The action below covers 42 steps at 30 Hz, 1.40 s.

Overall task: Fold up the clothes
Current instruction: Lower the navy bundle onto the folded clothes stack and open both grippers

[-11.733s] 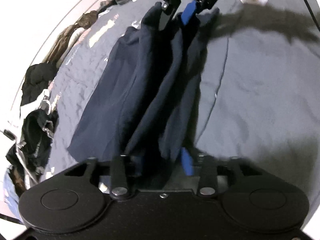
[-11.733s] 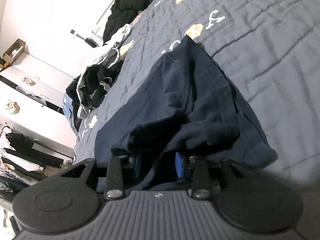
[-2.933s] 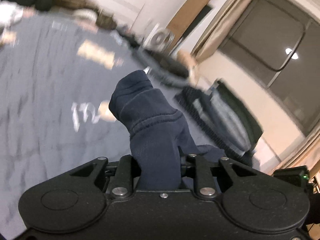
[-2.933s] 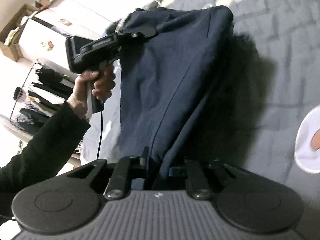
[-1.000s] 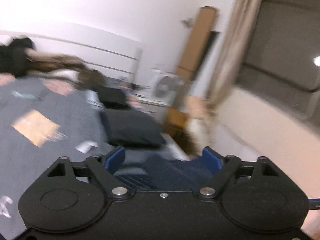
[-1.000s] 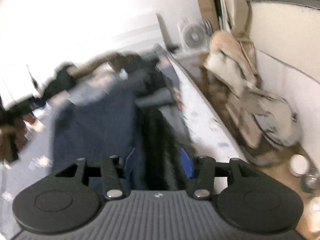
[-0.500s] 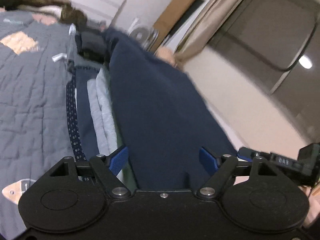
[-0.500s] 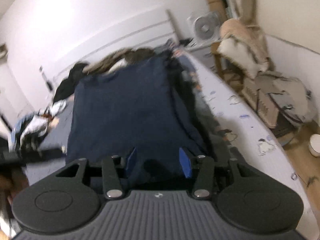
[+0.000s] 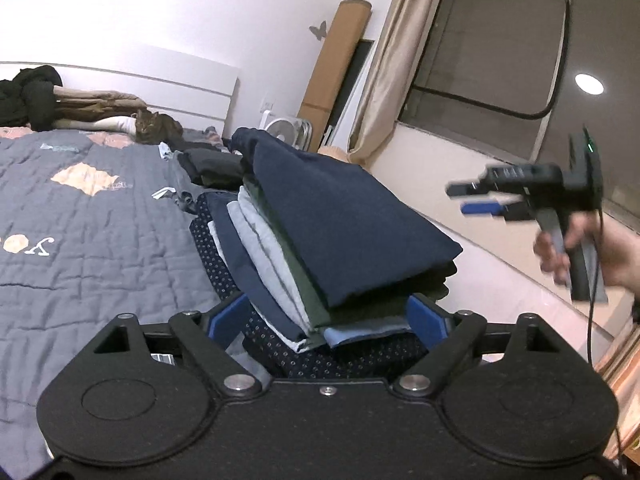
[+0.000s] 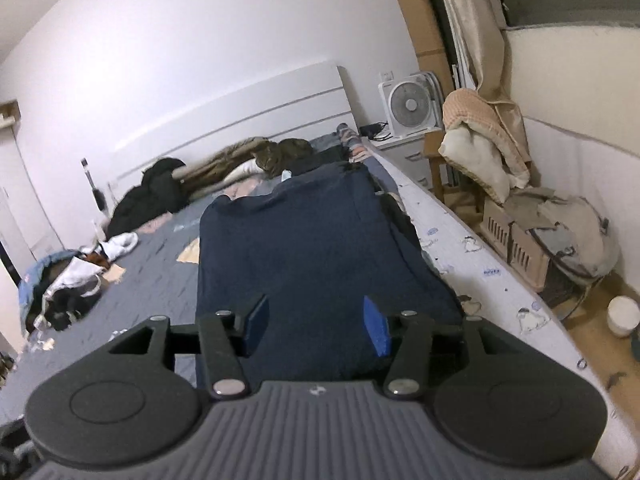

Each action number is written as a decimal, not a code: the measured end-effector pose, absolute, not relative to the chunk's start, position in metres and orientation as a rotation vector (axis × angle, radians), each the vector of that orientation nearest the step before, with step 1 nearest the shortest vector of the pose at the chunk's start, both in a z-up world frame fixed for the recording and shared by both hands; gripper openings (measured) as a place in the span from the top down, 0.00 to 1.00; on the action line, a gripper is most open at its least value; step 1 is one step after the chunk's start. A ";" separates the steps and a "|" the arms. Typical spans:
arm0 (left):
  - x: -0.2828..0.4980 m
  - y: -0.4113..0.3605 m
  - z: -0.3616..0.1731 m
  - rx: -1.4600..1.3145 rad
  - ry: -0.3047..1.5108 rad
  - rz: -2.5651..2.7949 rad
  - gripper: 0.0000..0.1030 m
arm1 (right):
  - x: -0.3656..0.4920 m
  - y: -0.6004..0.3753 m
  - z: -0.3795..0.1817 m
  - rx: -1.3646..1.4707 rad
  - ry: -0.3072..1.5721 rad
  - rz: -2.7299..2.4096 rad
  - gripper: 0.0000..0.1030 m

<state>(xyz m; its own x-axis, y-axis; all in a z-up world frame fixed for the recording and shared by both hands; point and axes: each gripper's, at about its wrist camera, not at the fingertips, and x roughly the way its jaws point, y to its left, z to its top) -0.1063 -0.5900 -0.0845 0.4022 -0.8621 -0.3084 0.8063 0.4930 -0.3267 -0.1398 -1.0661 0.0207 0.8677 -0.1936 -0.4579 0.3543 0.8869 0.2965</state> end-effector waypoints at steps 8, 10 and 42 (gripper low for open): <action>-0.097 -0.600 -0.108 -0.162 0.480 -1.108 0.17 | -0.060 -1.079 0.051 0.287 0.450 -0.244 0.49; -0.092 -0.601 -0.120 -0.173 0.516 -1.103 0.17 | -0.040 -1.082 0.059 0.262 0.454 -0.231 0.49; -0.053 -0.611 -0.136 -0.108 0.566 -0.952 0.17 | 0.095 -1.162 0.037 0.618 0.542 0.087 0.51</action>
